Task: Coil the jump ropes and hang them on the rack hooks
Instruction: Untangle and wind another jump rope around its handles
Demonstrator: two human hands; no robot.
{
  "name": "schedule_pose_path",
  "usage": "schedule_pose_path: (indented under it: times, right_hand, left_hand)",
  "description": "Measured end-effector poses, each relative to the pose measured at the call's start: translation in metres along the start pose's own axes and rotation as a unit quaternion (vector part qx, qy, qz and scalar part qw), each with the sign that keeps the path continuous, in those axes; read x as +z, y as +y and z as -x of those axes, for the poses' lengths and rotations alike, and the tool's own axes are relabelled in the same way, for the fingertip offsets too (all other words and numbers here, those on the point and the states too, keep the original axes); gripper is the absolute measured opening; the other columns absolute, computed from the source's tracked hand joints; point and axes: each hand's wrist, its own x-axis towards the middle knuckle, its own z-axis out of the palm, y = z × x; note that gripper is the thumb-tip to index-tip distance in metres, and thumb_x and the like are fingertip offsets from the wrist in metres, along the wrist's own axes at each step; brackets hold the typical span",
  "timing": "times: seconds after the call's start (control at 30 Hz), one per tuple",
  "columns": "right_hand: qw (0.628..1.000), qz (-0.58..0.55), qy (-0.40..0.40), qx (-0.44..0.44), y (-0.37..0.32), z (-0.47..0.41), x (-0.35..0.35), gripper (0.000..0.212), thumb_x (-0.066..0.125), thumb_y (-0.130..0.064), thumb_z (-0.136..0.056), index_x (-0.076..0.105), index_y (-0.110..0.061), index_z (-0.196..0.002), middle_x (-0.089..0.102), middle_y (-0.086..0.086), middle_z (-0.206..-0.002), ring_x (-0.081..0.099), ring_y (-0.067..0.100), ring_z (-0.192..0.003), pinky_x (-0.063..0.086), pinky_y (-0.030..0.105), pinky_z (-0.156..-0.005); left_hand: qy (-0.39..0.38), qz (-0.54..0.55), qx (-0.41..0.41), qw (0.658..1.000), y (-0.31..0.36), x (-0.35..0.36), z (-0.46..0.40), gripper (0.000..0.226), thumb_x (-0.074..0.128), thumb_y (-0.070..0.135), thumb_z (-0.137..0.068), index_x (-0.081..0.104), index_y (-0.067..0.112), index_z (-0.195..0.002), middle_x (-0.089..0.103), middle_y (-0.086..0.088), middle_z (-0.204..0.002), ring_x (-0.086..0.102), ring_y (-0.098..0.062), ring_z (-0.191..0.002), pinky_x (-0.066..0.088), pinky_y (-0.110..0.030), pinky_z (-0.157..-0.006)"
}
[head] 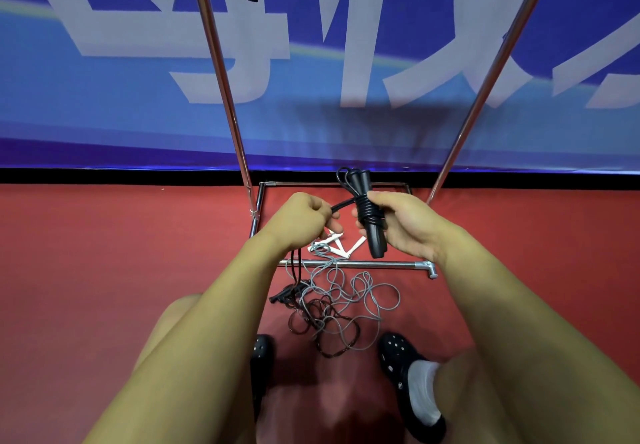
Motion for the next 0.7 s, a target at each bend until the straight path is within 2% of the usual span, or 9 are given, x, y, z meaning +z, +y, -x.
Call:
schedule_pose_path:
  times: [0.1, 0.17, 0.27, 0.4, 0.47, 0.57, 0.63, 0.7]
  right_hand:
    - [0.999, 0.035, -0.009, -0.019, 0.001, 0.001, -0.001, 0.02, 0.051, -0.017, -0.106, 0.066, -0.008, -0.097, 0.066, 0.008, -0.086, 0.058, 0.026, -0.09, 0.045, 0.048, -0.097]
    - [0.995, 0.089, -0.008, -0.032, 0.001, 0.001, -0.001, 0.019, 0.053, -0.019, -0.106, 0.067, -0.012, -0.095, 0.066, 0.003, -0.085, 0.059, 0.018, -0.087, 0.047, 0.042, -0.092]
    - [0.986, 0.159, 0.01, -0.049, 0.003, 0.0, 0.002, 0.01, 0.061, -0.021, -0.103, 0.069, -0.016, -0.106, 0.071, -0.001, -0.09, 0.065, 0.012, -0.087, 0.051, 0.033, -0.09]
    - [0.981, 0.178, 0.047, -0.063, 0.004, -0.001, 0.003, 0.031, 0.078, -0.023, -0.09, 0.069, -0.009, -0.116, 0.078, 0.007, -0.098, 0.073, 0.017, -0.089, 0.055, 0.032, -0.087]
    - [0.978, 0.186, 0.061, -0.069, 0.003, 0.001, 0.003, 0.043, 0.086, -0.024, -0.082, 0.066, -0.008, -0.117, 0.078, 0.009, -0.099, 0.075, 0.017, -0.085, 0.056, 0.03, -0.081]
    - [0.98, 0.177, 0.06, -0.069, 0.001, 0.006, 0.008, 0.037, 0.083, -0.019, -0.085, 0.061, -0.009, -0.113, 0.074, 0.002, -0.091, 0.07, 0.007, -0.073, 0.054, 0.023, -0.066]
    - [0.988, 0.14, 0.029, -0.055, 0.003, 0.009, 0.014, 0.024, 0.074, -0.012, -0.091, 0.059, -0.01, -0.11, 0.07, 0.005, -0.093, 0.067, 0.008, -0.076, 0.057, 0.026, -0.063]
    - [0.993, 0.113, 0.008, -0.032, 0.004, 0.011, 0.018, 0.023, 0.071, -0.009, -0.093, 0.055, -0.012, -0.109, 0.067, 0.008, -0.094, 0.066, 0.012, -0.076, 0.058, 0.03, -0.063]
  left_hand:
    - [0.015, -0.007, 0.02, 1.0, 0.001, 0.0, -0.001, 0.026, 0.046, 0.013, -0.108, 0.07, 0.004, -0.108, 0.079, -0.003, -0.093, 0.06, -0.009, -0.064, 0.049, -0.029, -0.07]
    - [0.019, -0.012, 0.028, 0.999, 0.002, 0.0, -0.001, 0.024, 0.047, 0.015, -0.108, 0.07, 0.007, -0.107, 0.079, -0.001, -0.092, 0.059, -0.006, -0.062, 0.049, -0.028, -0.069]
    - [0.019, -0.017, 0.03, 0.999, 0.005, 0.002, 0.002, 0.025, 0.047, 0.015, -0.107, 0.071, 0.008, -0.104, 0.079, 0.001, -0.09, 0.058, -0.01, -0.065, 0.048, -0.03, -0.071]
    - [0.009, 0.007, 0.018, 1.0, 0.009, 0.005, 0.004, 0.033, 0.042, 0.017, -0.103, 0.073, 0.005, -0.1, 0.079, -0.001, -0.086, 0.056, -0.015, -0.069, 0.046, -0.032, -0.073]
    - [-0.004, 0.008, 0.027, 1.0, 0.01, 0.006, 0.003, 0.038, 0.039, 0.019, -0.101, 0.074, 0.005, -0.096, 0.079, -0.001, -0.085, 0.056, -0.016, -0.069, 0.045, -0.034, -0.071]
    - [-0.015, 0.012, 0.058, 0.998, 0.008, 0.007, 0.003, 0.042, 0.036, 0.021, -0.1, 0.074, 0.006, -0.087, 0.078, 0.0, -0.082, 0.057, -0.015, -0.067, 0.044, -0.035, -0.07]
    - [-0.01, 0.018, 0.081, 0.997, 0.008, 0.007, 0.003, 0.043, 0.035, 0.019, -0.099, 0.075, 0.006, -0.088, 0.076, -0.001, -0.077, 0.058, -0.017, -0.065, 0.045, -0.035, -0.069]
    - [-0.007, 0.035, 0.081, 0.996, 0.007, 0.007, 0.002, 0.041, 0.036, 0.015, -0.098, 0.075, 0.004, -0.092, 0.074, -0.004, -0.074, 0.063, -0.019, -0.063, 0.049, -0.034, -0.067]
